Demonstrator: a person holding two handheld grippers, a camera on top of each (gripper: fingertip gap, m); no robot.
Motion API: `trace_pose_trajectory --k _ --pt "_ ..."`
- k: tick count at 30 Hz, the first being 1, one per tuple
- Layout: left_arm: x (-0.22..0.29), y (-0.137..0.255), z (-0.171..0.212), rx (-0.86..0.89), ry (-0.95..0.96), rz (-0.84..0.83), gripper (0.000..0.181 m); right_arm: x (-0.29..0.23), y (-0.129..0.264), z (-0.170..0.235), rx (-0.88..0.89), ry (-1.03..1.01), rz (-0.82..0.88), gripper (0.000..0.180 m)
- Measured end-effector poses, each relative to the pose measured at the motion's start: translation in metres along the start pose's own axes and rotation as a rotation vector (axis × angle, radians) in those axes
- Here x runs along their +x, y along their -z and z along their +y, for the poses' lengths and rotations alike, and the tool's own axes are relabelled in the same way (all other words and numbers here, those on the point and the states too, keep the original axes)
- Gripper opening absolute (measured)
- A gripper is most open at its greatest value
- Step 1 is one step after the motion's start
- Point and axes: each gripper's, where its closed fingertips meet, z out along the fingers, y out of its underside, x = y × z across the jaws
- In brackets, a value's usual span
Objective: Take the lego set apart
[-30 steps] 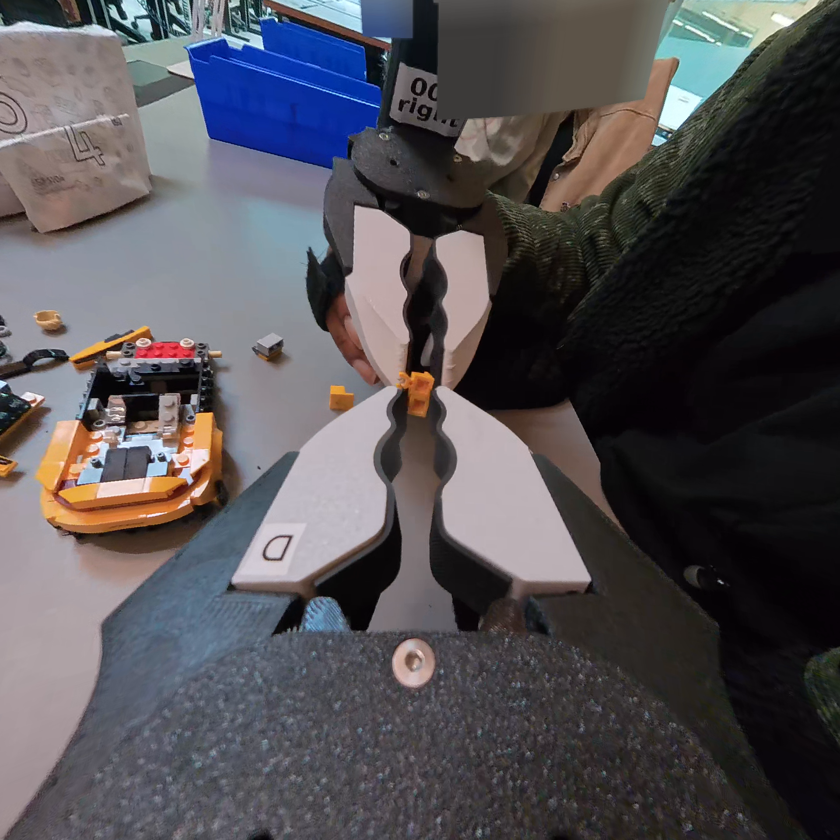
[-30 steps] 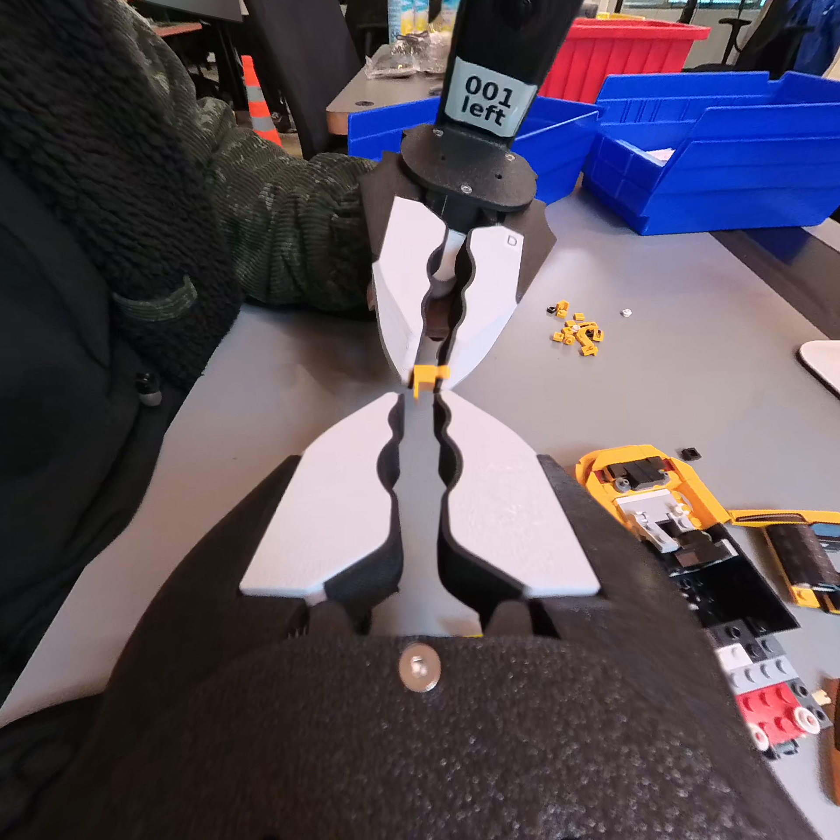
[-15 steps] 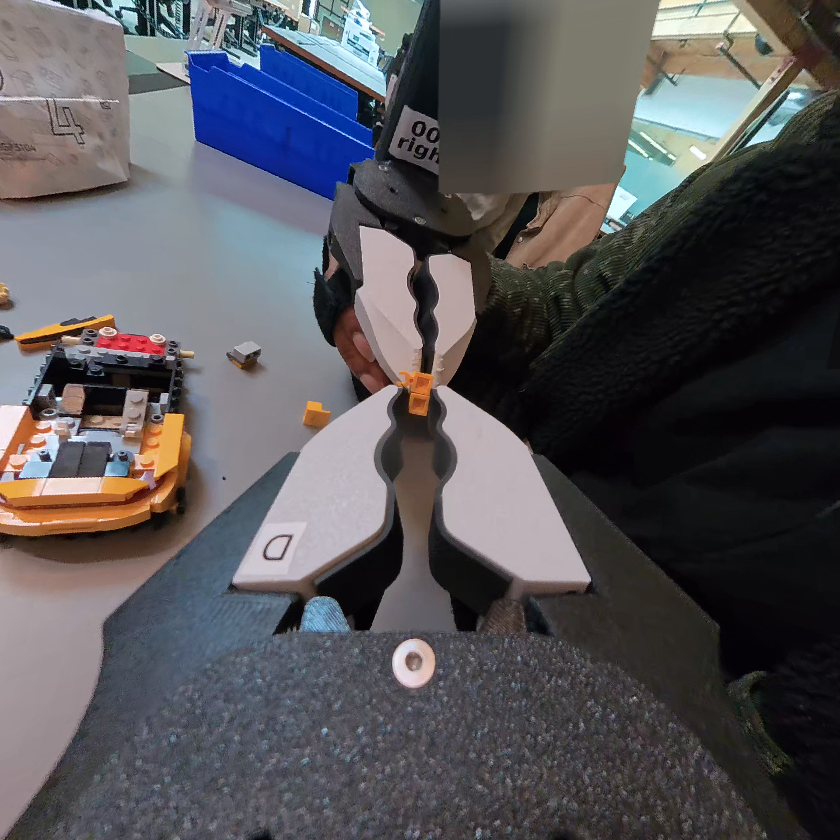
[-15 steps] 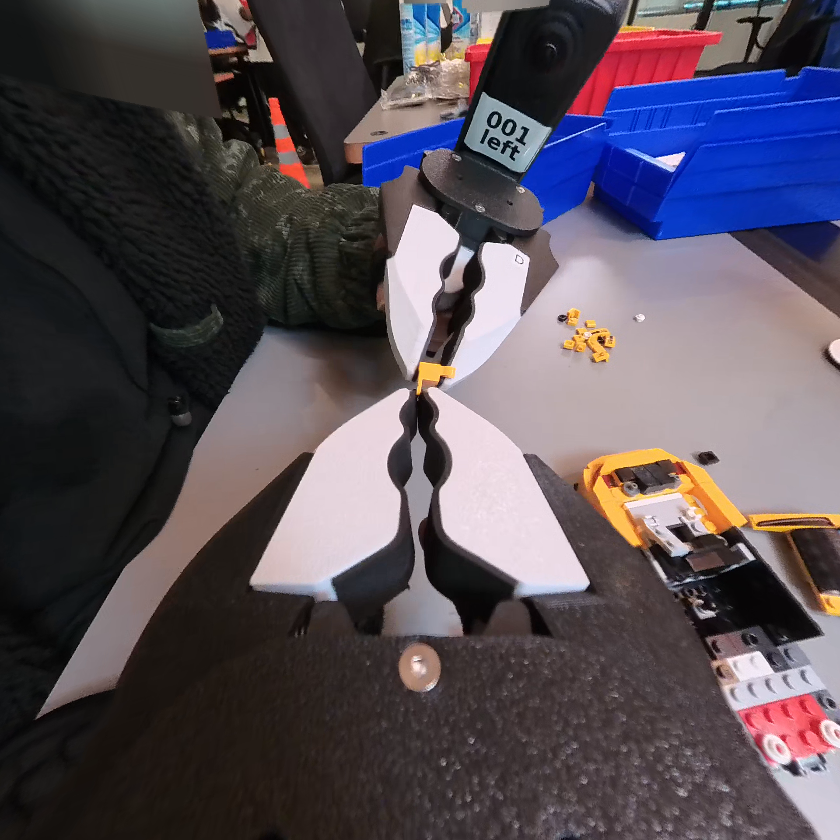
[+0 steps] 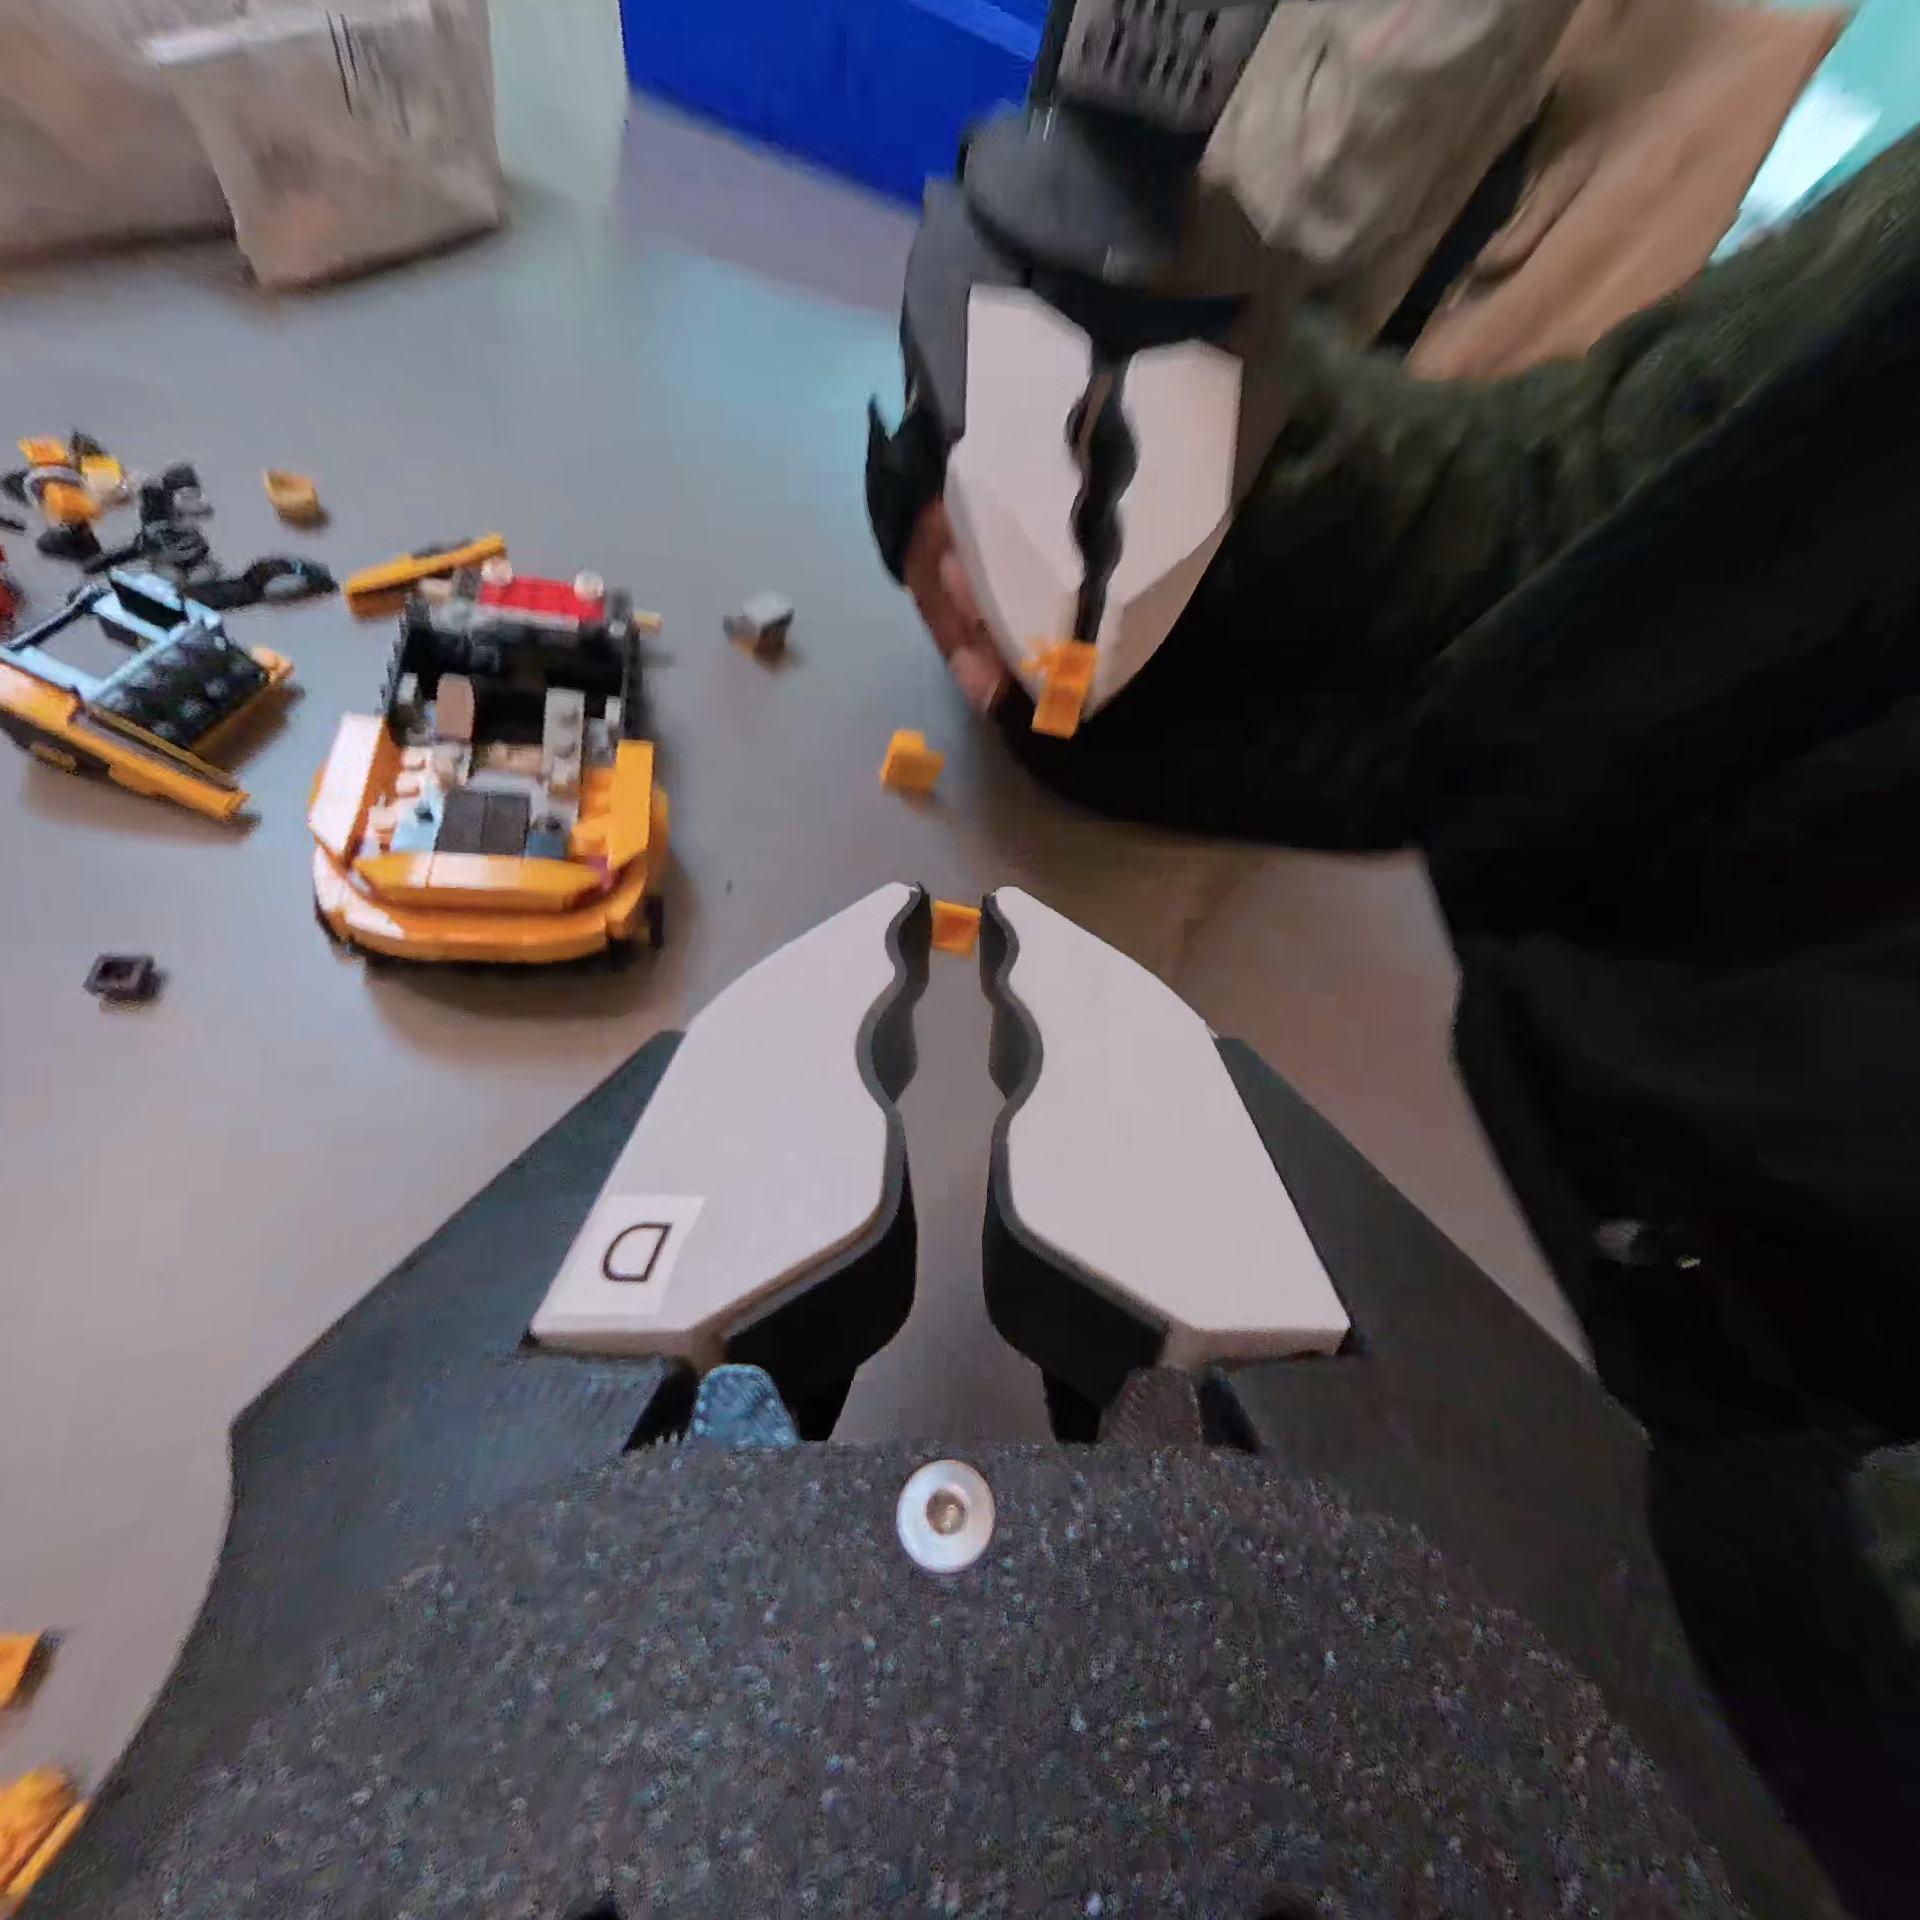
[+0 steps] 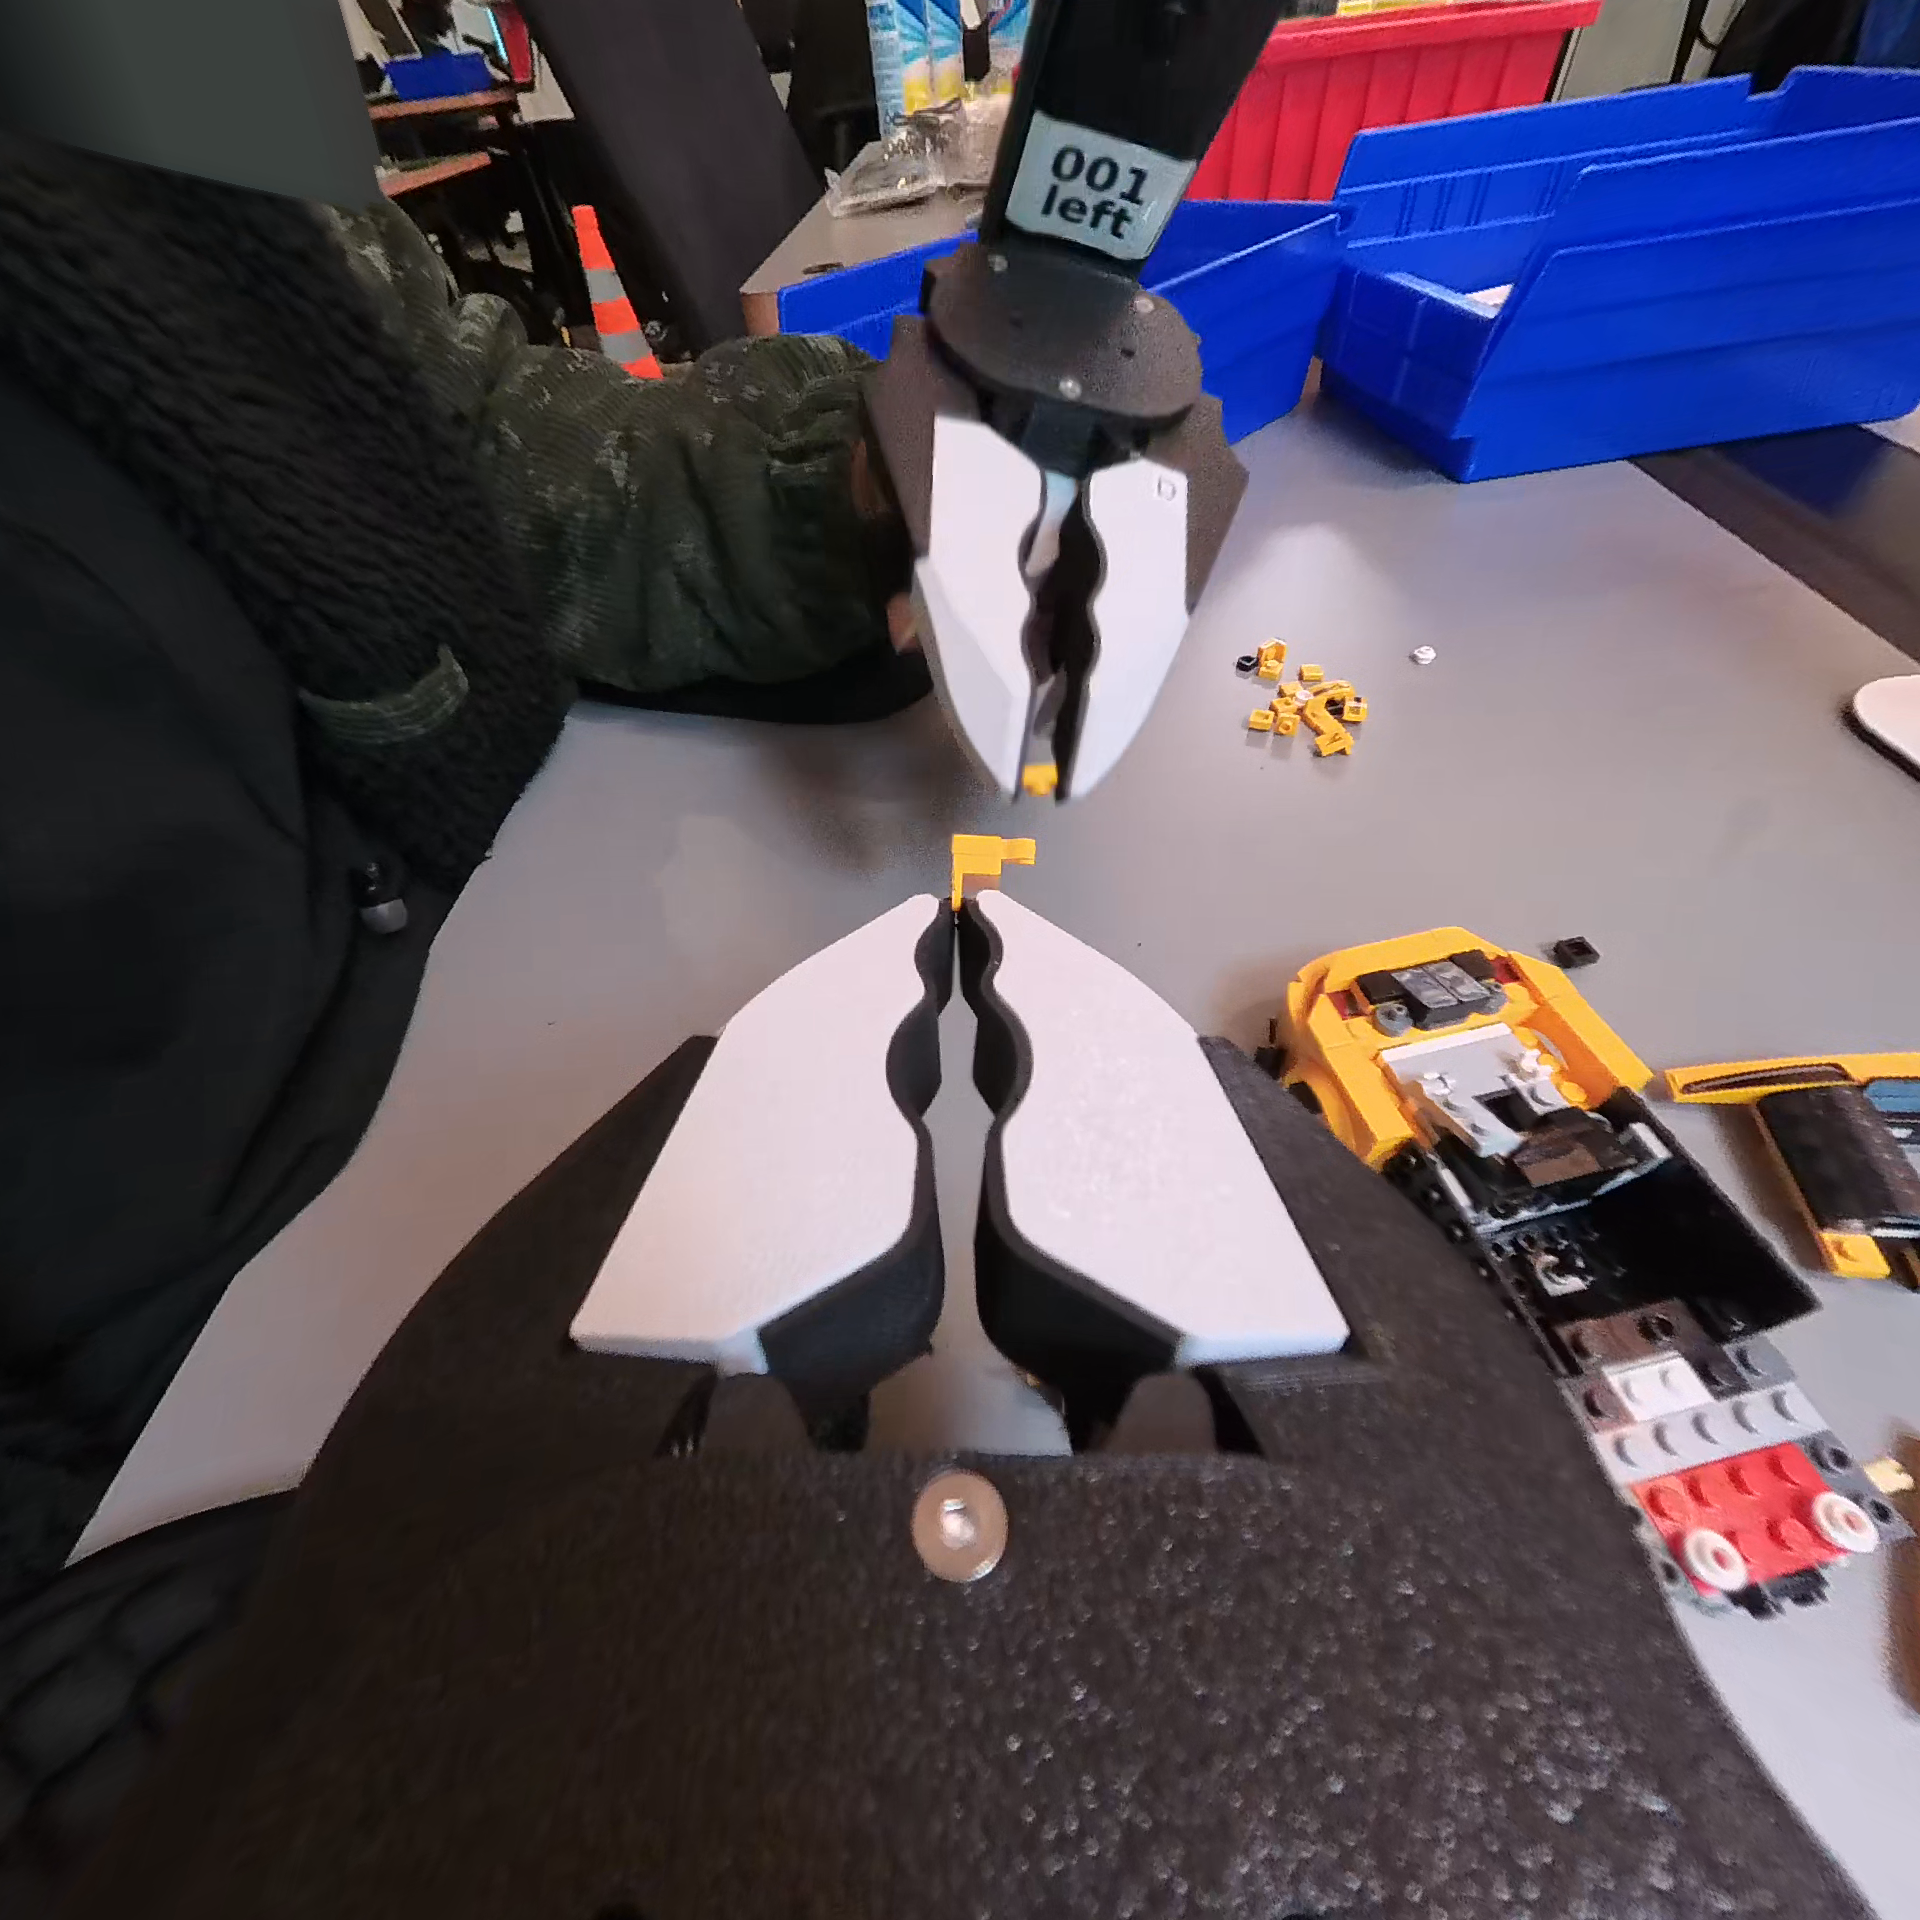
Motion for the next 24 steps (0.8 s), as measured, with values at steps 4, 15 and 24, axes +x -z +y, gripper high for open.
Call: trace_pose_trajectory --k 4,15,24 --pt "-0.016 -0.007 0.037 -0.229 -0.102 -0.122 0.012 0.0 -0.006 0.009 -0.053 0.021 0.019 0.001" --pt "-0.003 -0.005 0.033 -0.196 -0.198 -0.079 0.025 0.0 -0.013 0.018 -0.105 0.041 0.033 0.001" --pt "0.03 -0.025 -0.001 0.01 -0.228 0.007 0.021 -0.013 -0.024 0.02 -0.137 0.106 0.002 0.001"
